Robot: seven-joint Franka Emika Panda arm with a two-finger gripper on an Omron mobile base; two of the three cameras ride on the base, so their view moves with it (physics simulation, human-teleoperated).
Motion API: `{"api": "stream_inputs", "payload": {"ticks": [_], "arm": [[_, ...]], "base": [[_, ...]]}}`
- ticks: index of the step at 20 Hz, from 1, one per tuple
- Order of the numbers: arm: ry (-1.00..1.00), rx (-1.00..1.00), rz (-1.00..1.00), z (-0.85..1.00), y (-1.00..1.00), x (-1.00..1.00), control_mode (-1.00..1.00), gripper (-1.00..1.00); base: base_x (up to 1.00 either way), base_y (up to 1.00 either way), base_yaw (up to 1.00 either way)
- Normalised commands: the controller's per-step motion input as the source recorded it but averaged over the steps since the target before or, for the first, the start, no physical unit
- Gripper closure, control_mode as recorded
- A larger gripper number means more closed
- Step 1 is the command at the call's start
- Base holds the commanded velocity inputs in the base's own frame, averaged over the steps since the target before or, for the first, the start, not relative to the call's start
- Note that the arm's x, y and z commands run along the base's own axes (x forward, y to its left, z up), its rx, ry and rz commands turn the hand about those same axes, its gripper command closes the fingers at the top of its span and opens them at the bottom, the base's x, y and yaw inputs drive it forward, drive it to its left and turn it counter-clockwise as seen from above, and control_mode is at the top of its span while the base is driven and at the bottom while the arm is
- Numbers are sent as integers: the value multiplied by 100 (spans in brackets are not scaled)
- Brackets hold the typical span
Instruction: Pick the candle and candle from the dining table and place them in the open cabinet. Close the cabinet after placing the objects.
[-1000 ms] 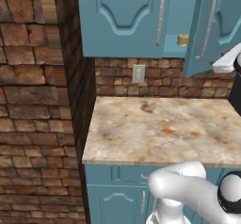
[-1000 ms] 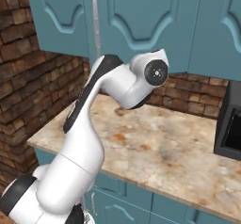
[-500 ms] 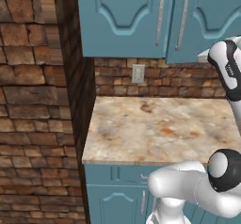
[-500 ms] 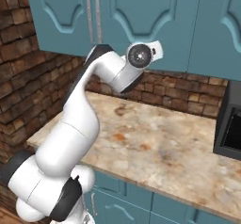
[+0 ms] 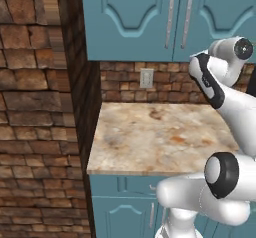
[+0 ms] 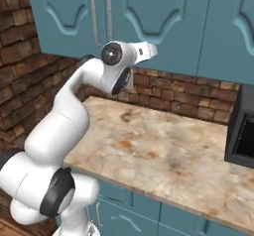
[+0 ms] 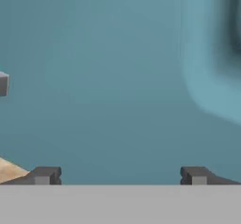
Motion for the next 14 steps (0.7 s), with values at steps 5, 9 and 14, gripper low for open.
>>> {"api": "stream_inputs", "payload": {"ticks": [5, 9, 14], "arm": [[0, -3, -27, 0, 50, 88, -100, -100], [0, -3, -26, 0, 47, 85, -100, -100], [0, -7, -26, 0, 67, 74, -100, -100]], "base": [[0, 0, 0], [0, 0, 0], [0, 0, 0]]}}
